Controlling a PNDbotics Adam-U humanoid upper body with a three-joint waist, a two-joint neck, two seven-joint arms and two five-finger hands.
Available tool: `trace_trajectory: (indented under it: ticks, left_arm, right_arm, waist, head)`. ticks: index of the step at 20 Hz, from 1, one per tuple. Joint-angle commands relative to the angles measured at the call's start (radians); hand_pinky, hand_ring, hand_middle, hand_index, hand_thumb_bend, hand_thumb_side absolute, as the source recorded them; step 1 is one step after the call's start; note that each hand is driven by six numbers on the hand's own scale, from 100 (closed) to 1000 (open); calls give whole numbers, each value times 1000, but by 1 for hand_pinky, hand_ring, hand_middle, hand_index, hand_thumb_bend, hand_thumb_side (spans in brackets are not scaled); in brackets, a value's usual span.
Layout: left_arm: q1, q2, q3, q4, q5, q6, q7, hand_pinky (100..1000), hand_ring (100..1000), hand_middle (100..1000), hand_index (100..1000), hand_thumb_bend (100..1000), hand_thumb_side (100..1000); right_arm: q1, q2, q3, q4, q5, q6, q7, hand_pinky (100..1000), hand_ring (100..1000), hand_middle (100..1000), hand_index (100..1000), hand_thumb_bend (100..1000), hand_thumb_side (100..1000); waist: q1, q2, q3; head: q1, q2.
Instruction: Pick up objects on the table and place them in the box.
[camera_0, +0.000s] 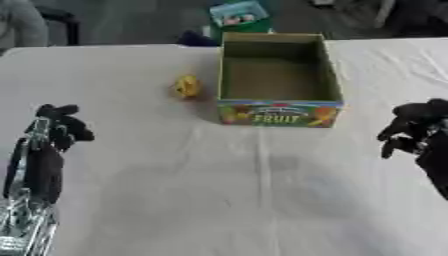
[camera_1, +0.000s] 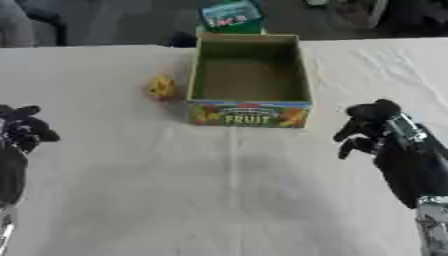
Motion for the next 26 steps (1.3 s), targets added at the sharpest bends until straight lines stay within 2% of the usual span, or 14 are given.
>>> trace_trajectory:
  ticks: [1,8,10,18,23,26]
  left_arm:
    - [-12,31,12,-20,-6,0,1,572,500,470,705,100,826]
    - [-22,78,17,-18,-10,-7,4,572,501,470,708,100,807]
    - [-36,93,21,-23,-18,-12,3,572,500,470,708,100,757]
    - [-212,295,69,-5,-19,-46,61,573,507,479,711,100,623]
    - [-342,426,76,102,-14,-42,78,575,514,485,719,100,563]
    - [-416,465,77,175,-50,-24,95,574,515,486,721,100,542]
  right_arm:
    - [-6,-12,-7,-22,0,0,-3,405,555,497,680,100,711]
    - [-6,-12,-6,-21,0,0,-2,405,555,497,680,100,712]
    - [-5,-14,-5,-21,1,1,-2,405,555,497,680,100,712]
    - [-3,-13,4,-20,-1,2,5,405,554,497,680,100,712]
    - [-2,-13,18,-17,-2,6,19,404,554,496,680,100,717]
    - [-2,-16,26,-16,-1,8,28,404,554,496,680,100,717]
  waist:
    - [1,-13,-1]
    - [3,-14,-5]
    - [6,-15,-7]
    - [5,-20,-37]
    - [11,-28,-78]
    - [16,-31,-103]
  head:
    - [2,-2]
    - [4,-1]
    - [4,-1]
    - [16,0]
    - [38,7]
    - [49,9]
